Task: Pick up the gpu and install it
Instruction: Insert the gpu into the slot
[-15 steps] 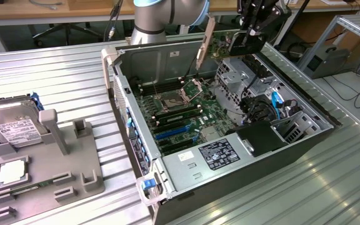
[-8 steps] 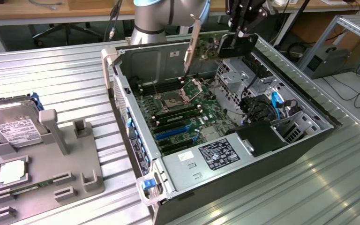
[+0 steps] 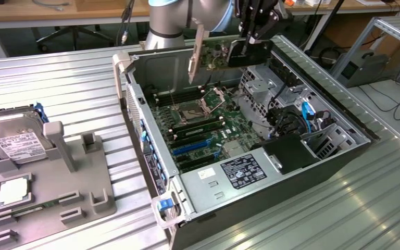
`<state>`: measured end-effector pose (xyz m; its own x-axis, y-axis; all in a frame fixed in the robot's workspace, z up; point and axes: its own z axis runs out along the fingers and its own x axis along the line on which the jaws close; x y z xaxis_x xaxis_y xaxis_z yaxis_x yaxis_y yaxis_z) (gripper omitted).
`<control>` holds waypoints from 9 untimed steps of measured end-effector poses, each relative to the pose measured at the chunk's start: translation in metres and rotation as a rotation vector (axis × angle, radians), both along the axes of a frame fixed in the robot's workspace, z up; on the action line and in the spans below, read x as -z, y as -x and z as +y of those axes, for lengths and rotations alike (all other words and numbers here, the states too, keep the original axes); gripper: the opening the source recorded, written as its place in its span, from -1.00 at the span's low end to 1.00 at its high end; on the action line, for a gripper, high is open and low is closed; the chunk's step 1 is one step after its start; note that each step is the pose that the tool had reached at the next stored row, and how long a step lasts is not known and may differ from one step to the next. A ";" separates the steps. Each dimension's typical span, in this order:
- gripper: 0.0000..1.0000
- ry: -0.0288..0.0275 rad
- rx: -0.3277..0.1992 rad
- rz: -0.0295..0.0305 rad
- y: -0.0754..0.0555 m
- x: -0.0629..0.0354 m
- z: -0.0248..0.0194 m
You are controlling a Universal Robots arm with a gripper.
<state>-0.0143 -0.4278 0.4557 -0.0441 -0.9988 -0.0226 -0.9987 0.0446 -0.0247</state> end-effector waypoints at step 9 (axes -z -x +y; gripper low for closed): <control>-0.46 -0.0001 0.000 0.0000 0.015 0.0056 0.0000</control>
